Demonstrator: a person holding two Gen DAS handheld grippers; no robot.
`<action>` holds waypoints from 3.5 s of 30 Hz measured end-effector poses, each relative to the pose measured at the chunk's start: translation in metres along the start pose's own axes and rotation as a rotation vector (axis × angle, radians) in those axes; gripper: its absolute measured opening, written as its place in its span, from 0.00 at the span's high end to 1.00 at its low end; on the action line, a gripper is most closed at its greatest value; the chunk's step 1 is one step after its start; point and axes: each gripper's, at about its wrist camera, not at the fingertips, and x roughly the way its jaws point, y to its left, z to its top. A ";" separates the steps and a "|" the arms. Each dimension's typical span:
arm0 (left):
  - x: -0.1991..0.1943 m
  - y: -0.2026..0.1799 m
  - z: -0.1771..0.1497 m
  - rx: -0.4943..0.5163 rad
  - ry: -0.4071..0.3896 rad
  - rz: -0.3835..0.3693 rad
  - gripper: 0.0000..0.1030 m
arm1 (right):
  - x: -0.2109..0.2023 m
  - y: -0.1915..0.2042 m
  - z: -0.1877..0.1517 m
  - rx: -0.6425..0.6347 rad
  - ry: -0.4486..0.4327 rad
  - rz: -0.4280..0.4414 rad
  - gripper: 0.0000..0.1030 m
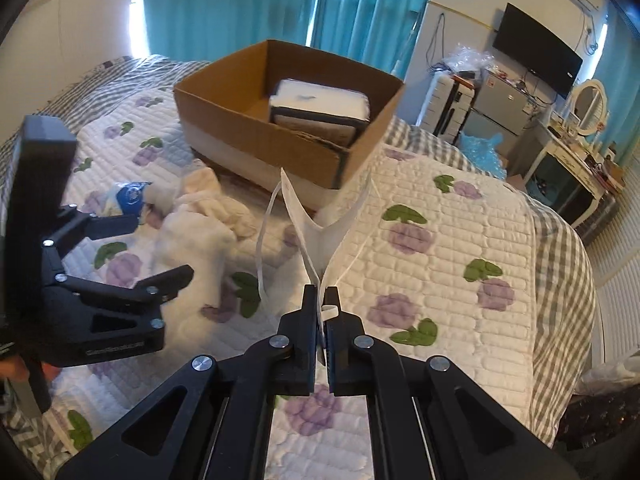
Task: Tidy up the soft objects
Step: 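Grasp the white sock with left tool while right grasps the white face mask, then carry sock and face mask into the cardboard box and open both tools, then move both tools back down to the items left on the bed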
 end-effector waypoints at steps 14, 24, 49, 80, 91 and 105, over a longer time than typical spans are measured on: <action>-0.011 -0.004 -0.013 0.061 0.025 -0.026 0.59 | -0.005 -0.002 -0.002 0.018 -0.029 0.008 0.97; -0.079 0.009 -0.005 0.074 -0.086 -0.047 0.64 | -0.058 0.012 0.007 0.005 -0.082 -0.021 0.97; -0.187 0.067 0.101 0.086 -0.368 -0.082 0.64 | -0.158 0.056 0.111 0.030 -0.319 0.044 0.97; -0.014 0.064 0.180 0.103 -0.299 -0.013 0.24 | 0.080 -0.030 0.207 0.233 -0.210 0.093 0.48; -0.113 0.079 0.172 0.106 -0.443 0.025 0.22 | 0.000 -0.037 0.197 0.250 -0.275 -0.013 0.15; -0.267 0.104 0.111 0.102 -0.603 0.033 0.00 | -0.178 -0.009 0.152 0.192 -0.348 -0.109 0.00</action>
